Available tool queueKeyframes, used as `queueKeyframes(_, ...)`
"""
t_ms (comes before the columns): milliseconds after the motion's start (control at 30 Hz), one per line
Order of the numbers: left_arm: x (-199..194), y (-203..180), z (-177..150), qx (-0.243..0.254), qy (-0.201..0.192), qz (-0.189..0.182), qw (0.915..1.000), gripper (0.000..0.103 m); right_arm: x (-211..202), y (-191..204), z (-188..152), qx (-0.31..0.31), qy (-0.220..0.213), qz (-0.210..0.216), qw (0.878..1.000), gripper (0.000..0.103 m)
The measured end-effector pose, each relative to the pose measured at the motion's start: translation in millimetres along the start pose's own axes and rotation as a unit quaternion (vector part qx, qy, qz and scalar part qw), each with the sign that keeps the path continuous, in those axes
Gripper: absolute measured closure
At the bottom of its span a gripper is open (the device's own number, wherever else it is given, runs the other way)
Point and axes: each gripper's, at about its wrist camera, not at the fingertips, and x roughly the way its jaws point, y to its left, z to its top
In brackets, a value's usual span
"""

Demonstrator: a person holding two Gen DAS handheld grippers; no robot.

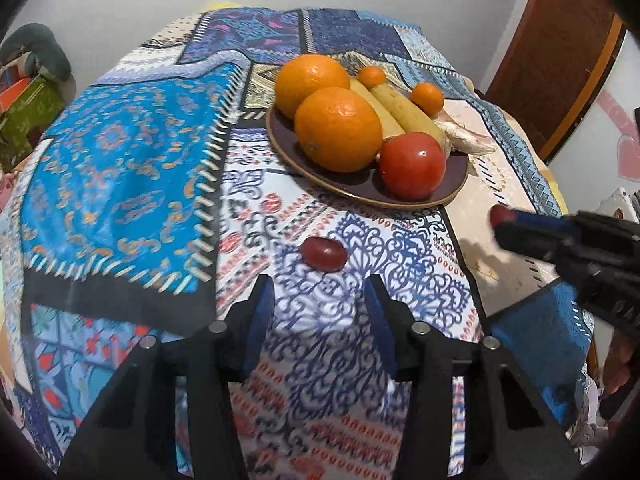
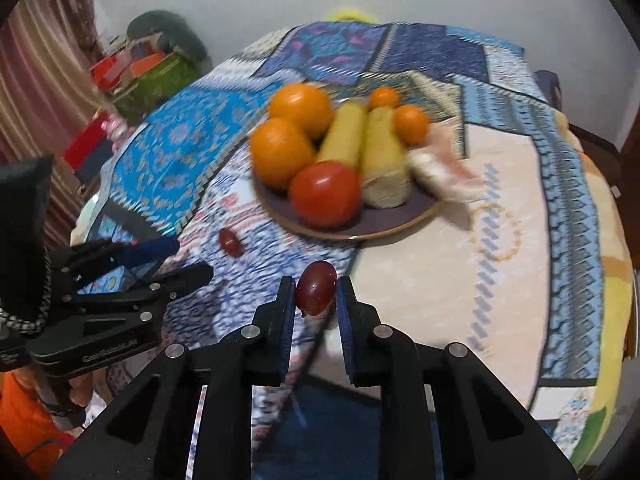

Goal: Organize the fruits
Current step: 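Carry the red date with the right tool onto the plate edge, then open the right tool to release the date and raise both tools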

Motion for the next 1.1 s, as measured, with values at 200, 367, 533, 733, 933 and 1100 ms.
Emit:
queueKeyframes(200, 19.2, -2.4, 8.4, -0.001, 0.008, 0.012, 0.9999, 0.062, -5.6, -27.2, 2.9, 0.014, -0.012, -0.014, 1.0, 0.084)
queueKeyframes(367, 20.8, -5.4, 9.9, -0.001, 0.003, 0.019, 0.9998, 0.076, -2.4, -36.9, 4.4, 0.024, -0.014, -0.011, 1.0, 0.084)
queueKeyframes(533, 12.8, -9.0, 8.8, 0.002, -0.002, 0.021, 0.9998, 0.076, -3.0, -38.0, 5.8, 0.024, -0.02, -0.004, 0.999, 0.084)
queueKeyframes(733, -1.8, -18.5, 25.6, 0.007, -0.028, 0.01, 0.9995, 0.076, -0.2, -38.9, 14.9, 0.022, -0.028, -0.002, 0.999, 0.084)
queueKeyframes(933, 1.3, -25.7, 42.8, 0.009, -0.04, 0.002, 0.9992, 0.076, 1.6, -34.5, 30.4, -0.001, -0.04, -0.008, 0.999, 0.084)
queueKeyframes(1100, 13.0, -26.2, 47.1, 0.004, -0.032, -0.004, 0.9995, 0.076, 15.9, -36.4, 35.9, -0.005, -0.035, -0.012, 0.999, 0.084)
